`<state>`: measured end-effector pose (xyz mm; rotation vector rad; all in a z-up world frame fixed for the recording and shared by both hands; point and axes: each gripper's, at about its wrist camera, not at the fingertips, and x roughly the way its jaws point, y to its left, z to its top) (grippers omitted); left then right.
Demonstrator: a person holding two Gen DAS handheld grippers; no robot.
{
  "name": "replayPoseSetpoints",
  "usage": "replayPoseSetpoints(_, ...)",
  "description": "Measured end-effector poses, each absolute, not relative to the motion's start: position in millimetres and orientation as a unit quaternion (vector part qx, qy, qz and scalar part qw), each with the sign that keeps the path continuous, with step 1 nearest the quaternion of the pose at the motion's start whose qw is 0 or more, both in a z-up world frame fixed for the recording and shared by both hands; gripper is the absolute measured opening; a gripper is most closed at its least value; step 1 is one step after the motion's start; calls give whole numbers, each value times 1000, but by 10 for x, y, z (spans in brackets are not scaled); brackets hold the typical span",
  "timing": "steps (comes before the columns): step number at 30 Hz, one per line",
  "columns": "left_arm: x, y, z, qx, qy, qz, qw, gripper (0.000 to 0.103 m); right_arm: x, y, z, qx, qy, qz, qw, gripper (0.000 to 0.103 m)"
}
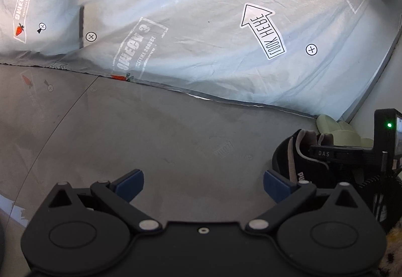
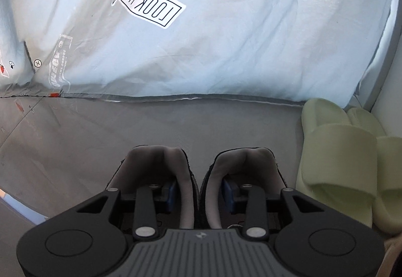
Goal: Organize scattered shoes
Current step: 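Carry the black Puma sneakers with the right tool toward the pale-green slides, then lower the black Pumas beside the pale-green slides with the right tool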
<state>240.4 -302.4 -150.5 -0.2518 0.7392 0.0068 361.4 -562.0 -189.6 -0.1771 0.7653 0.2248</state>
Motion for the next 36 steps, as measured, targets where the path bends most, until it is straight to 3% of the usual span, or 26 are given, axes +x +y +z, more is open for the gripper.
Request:
replayPoseSetpoints(13, 3330, -3167, -1780, -110, 368, -7, 923, 103, 4462, -5788, -1921, -51, 353, 73, 931, 40)
replayPoseSetpoints(28, 3685, -3297, -1867, -130, 375, -17, 918, 103, 5088, -5884, -1976, -15, 344, 39, 938, 40)
replayPoseSetpoints(34, 3547, -3252, -1831, -135, 376, -16, 917, 103, 5195, -5959, -1923, -5, 358, 38, 933, 54)
replayPoseSetpoints(36, 3482, -3214, -1812, -139, 377, -12, 916, 103, 5154, -6044, -1841, 7, 355, 39, 934, 66)
